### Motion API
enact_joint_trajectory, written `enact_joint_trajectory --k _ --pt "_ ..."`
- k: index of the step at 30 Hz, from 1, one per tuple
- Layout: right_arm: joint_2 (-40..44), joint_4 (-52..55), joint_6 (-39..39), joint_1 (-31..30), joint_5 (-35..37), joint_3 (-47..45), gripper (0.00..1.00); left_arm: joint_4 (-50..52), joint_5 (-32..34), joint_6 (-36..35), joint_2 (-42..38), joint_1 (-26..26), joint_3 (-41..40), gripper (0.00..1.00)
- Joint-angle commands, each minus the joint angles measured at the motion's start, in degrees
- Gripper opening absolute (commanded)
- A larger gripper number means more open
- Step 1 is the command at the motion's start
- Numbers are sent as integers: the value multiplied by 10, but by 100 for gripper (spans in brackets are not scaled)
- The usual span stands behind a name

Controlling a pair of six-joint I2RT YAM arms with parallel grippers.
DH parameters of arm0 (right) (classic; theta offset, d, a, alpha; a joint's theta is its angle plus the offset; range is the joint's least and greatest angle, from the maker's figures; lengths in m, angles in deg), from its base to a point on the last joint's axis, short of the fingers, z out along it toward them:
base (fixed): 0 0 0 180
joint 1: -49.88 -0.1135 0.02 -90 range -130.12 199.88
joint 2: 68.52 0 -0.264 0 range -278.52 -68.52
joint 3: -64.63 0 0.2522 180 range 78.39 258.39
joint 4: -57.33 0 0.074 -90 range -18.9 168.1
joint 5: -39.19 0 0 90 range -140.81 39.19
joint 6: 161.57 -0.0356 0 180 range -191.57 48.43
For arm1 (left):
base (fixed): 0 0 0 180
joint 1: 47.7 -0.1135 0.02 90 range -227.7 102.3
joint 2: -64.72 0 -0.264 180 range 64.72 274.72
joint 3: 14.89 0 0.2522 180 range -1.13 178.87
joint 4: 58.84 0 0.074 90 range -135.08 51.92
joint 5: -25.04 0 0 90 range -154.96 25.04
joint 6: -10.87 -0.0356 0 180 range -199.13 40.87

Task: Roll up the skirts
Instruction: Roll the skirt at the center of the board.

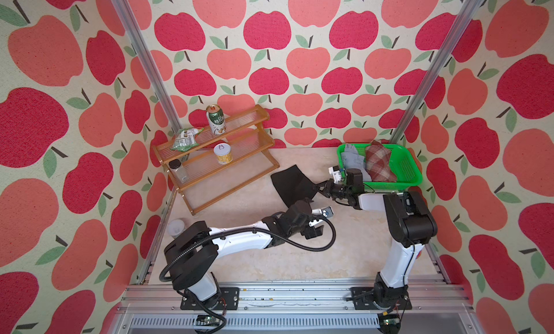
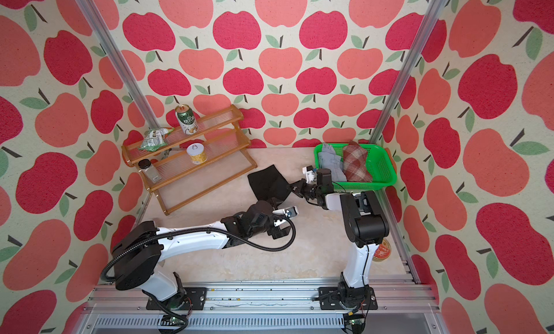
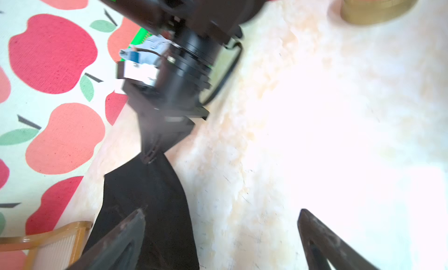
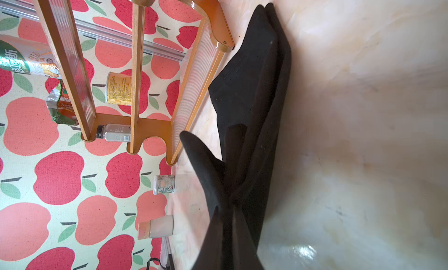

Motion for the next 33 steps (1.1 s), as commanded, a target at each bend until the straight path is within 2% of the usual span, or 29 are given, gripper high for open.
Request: enact_joint_trajectory --k 1,5,9,16,20,21,23,25,26,30,33 --pt "21 71 33 7 4 2 0 -25 92 -87 40 -3 -8 100" --pt "34 92 36 14 5 -1 0 -36 162 -95 100 10 12 99" --pt "41 109 39 22 4 -10 0 -50 203 -84 133 9 25 100" --pt "51 141 47 38 6 -24 0 -68 234 -86 179 5 43 100" --pt "55 149 52 44 6 -32 0 -66 264 -100 218 5 75 95" --pt "57 149 52 46 6 -35 0 -62 269 -102 227 5 84 92" --pt "58 149 52 51 7 -40 0 -56 275 -103 246 6 102 73" --pt "60 144 48 57 8 -47 0 -61 286 -111 263 6 114 61" --pt "61 141 46 61 7 -53 0 -59 293 -114 274 4 121 57" --pt "66 138 45 71 3 -62 0 -38 303 -117 299 -1 145 52" --pt "67 144 51 74 2 -64 0 0 287 -110 310 -2 165 31"
